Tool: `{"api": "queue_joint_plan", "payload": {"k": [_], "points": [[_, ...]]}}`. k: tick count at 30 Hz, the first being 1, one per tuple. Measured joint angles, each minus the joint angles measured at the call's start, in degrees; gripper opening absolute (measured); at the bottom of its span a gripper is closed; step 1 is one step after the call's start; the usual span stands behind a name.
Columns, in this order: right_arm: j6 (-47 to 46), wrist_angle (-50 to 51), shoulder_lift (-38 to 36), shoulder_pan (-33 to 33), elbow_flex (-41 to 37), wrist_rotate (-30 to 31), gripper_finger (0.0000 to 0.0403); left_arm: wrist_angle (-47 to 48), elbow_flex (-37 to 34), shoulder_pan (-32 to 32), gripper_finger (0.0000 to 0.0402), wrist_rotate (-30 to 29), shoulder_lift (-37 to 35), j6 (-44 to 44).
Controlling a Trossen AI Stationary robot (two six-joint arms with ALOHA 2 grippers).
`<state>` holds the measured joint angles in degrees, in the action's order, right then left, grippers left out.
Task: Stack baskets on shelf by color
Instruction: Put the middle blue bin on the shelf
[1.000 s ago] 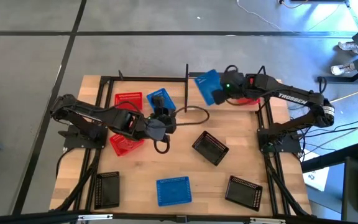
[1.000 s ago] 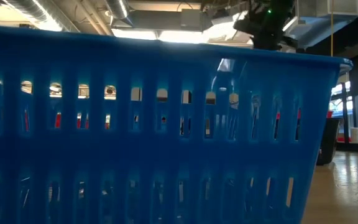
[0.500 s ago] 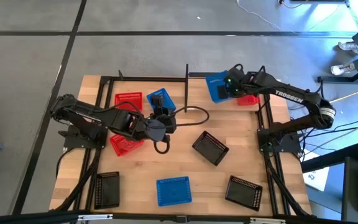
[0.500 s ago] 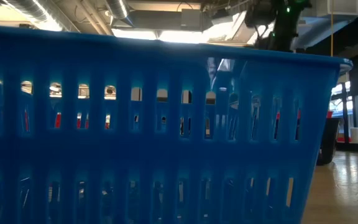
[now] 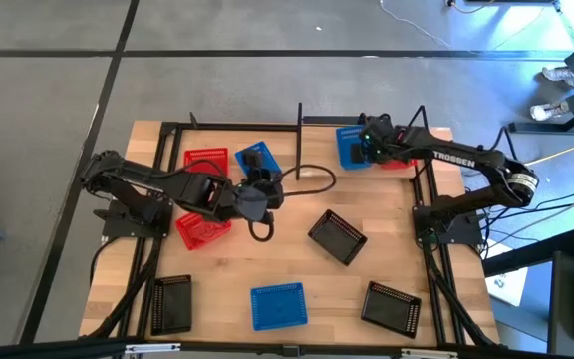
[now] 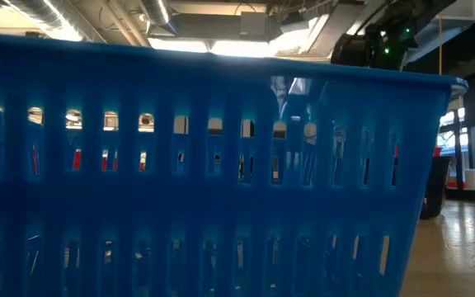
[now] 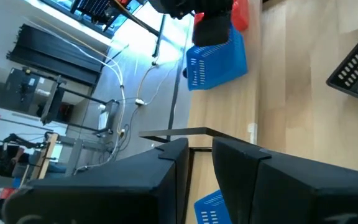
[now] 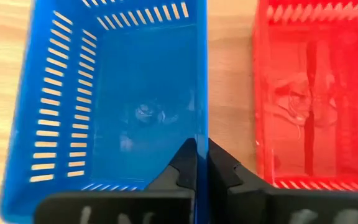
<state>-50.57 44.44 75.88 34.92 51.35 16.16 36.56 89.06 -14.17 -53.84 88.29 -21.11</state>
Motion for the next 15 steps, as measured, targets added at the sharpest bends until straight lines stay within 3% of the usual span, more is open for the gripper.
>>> {"api": "queue_joint_plan", "payload": {"k": [8,15], "points": [[1.0,-1.5,0.0,0.5,-1.4,0.1,0.0009,0.0,0.0,1.4,0.0067,3.4,0.0,0.1],[1.1,-1.4,0.0,0.6,-1.4,0.1,0.0054,0.0,0.0,1.6,0.0067,3.5,0.0,0.1]]}}
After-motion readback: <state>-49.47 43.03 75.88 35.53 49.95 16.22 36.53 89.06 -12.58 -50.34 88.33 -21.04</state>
